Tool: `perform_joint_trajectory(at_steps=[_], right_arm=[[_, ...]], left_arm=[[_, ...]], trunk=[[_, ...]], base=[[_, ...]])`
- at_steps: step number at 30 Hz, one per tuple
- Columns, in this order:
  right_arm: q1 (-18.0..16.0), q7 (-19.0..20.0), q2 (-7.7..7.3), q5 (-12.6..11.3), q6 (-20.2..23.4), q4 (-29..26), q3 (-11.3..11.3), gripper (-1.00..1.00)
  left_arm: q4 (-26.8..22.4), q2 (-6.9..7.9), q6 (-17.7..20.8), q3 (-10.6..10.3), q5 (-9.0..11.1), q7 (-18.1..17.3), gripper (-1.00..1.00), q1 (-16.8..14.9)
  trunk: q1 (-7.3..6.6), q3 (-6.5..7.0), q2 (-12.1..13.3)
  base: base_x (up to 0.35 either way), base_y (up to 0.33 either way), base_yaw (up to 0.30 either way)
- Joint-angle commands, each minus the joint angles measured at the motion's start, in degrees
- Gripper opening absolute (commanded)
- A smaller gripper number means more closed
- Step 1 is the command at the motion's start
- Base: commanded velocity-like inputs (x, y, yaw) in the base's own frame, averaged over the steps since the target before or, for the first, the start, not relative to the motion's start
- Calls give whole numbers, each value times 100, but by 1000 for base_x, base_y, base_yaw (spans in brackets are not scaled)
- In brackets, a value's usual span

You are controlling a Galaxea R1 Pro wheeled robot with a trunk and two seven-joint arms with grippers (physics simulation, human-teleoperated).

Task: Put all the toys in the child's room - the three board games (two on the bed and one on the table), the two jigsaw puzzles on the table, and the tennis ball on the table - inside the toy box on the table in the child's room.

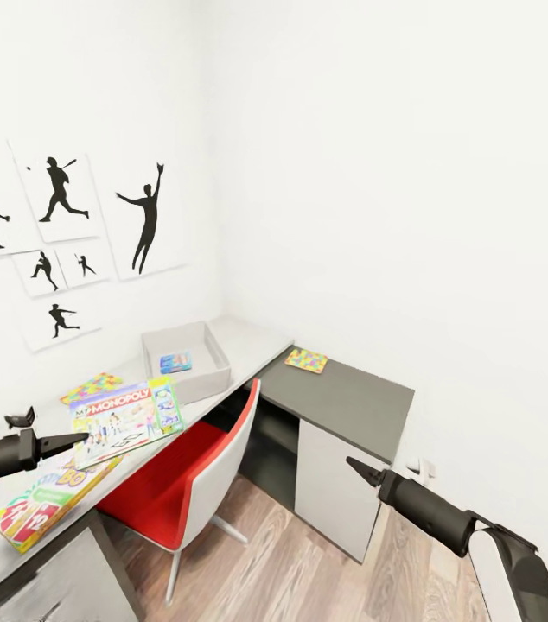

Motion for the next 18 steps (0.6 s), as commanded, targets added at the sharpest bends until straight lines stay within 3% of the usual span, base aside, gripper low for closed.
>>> perform_joint_trajectory(at_steps=[1, 11, 18], right_arm=[[-6, 20, 5, -3, 36, -4, -14, 100], [-6, 26, -3, -3, 39, 1, -31, 100], [-6, 26, -6, -3, 40, 5, -52, 100]], left_arm=[[-37, -1, 62, 6, -9, -23, -100, -8], [-131, -4, 87, 22, -2, -23, -100, -10], [-142, -4, 89, 21, -1, -23, -100, -10]], trunk=[[5, -14, -13], [5, -14, -13], [5, -14, -13]], base=[[155, -78, 277], [268, -20, 283], [324, 22, 86]])
